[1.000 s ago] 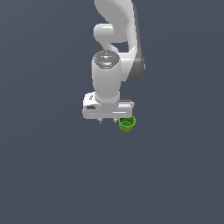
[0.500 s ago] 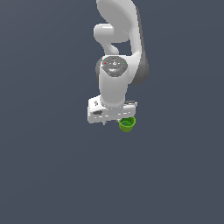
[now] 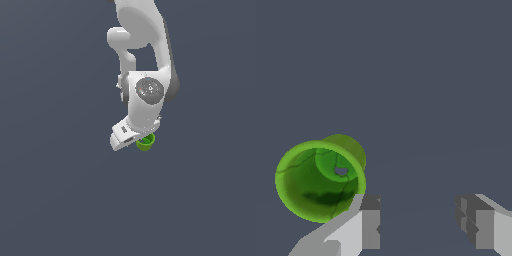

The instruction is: Pick up the object and move it to a goal position.

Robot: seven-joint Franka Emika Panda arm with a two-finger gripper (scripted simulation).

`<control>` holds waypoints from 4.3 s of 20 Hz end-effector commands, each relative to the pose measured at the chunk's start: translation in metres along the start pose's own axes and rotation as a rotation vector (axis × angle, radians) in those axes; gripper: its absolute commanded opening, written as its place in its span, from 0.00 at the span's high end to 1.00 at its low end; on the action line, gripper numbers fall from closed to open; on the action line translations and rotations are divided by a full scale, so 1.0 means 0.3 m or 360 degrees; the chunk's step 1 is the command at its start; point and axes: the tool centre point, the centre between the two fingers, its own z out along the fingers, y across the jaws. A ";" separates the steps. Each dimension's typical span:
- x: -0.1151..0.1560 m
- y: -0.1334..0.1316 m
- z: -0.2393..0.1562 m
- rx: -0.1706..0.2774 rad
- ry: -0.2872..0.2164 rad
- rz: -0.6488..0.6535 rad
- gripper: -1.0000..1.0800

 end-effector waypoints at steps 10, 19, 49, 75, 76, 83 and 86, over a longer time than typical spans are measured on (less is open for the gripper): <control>0.041 -0.097 0.069 -0.0004 -0.0239 -0.0666 0.38; 0.062 -0.158 0.113 0.0025 -0.0417 -0.1132 0.38; 0.040 -0.186 0.232 0.0062 -0.0538 -0.1436 1.00; -0.136 -0.006 0.048 0.0060 -0.0536 -0.1434 1.00; -0.160 0.018 0.023 0.0060 -0.0536 -0.1434 1.00; -0.334 0.197 -0.158 0.0062 -0.0536 -0.1432 1.00; -0.408 0.273 -0.235 0.0063 -0.0536 -0.1432 1.00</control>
